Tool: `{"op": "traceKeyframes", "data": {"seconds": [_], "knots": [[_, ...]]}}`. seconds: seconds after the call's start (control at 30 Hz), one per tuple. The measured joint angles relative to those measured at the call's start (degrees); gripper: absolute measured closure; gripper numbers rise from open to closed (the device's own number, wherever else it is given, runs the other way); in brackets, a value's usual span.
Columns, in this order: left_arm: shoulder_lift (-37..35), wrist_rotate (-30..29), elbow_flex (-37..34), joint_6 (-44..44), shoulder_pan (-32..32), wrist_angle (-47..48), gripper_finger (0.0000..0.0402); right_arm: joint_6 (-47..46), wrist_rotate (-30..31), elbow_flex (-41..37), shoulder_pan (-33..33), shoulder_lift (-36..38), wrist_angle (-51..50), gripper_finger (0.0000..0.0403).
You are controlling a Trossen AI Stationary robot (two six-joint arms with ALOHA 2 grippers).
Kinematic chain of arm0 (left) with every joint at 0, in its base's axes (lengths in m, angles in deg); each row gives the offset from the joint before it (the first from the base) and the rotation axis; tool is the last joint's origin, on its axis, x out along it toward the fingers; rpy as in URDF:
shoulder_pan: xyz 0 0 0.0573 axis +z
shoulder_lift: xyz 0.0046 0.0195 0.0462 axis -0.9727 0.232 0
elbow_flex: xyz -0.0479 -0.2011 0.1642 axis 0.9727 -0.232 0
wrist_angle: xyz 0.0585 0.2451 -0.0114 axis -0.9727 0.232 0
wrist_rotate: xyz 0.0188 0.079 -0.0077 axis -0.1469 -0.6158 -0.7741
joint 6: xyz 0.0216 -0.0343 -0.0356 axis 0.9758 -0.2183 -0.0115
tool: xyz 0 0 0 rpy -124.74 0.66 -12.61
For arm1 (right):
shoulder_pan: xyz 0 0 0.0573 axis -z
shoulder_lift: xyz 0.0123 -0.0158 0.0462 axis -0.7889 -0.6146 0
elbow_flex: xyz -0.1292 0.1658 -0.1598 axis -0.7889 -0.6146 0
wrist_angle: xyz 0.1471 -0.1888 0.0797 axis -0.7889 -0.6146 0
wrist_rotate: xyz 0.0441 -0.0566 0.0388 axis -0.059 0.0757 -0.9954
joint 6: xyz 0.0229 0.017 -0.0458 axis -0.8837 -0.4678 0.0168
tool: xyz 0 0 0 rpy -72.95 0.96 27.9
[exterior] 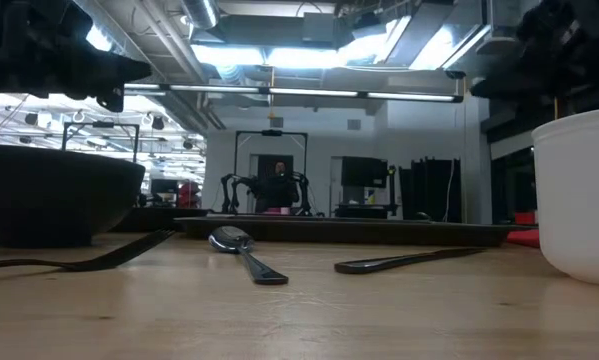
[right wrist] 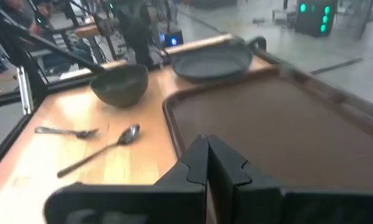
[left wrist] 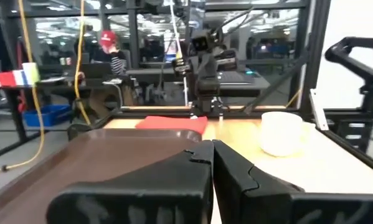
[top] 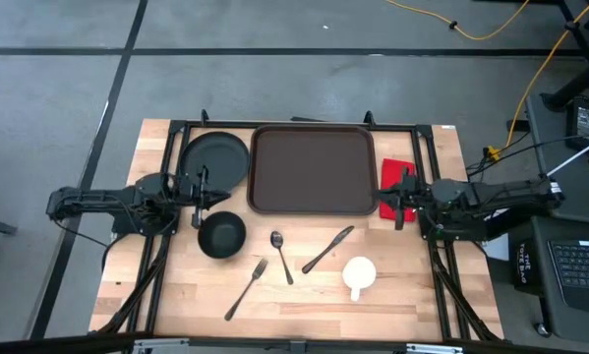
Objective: Set up tray
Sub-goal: Put the white mug on the top left of the brown tray
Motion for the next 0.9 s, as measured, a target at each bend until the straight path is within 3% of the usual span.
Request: {"op": "traceKeyframes", "data": {"seconds": [0.17, 0.3, 0.47, 0.63, 0.9], "knots": [[6.36, -3.25, 0.0, 3.07, -3.0, -8.71, 0.04, 5.26, 0.04, 0.0, 0.0, -6.3, 11.65, 0.0398], [11.17, -3.74, 0.04, 2.72, -4.43, -15.71, 0.0401, 3.85, 0.02, 0.0, 0.0, -9.79, 15.95, 0.0396], [16.91, -5.56, 0.04, 3.63, -5.07, -22.14, 0.0399, 3.61, 0.02, 0.74, 0.0, -13.45, 16.4, 0.0397], [22.82, -8.62, 0.08, -1.3, -5.07, -31.85, 0.0401, 3.58, 0.01, 5.6, 0.0, -18.09, 16.54, 0.0397], [33.05, -7.37, 6.0, -4.3, -5.15, -32.8, 0.0401, 1.68, -2.79, 16.95, -0.98, -29.46, 10.36, 0.0399]]}}
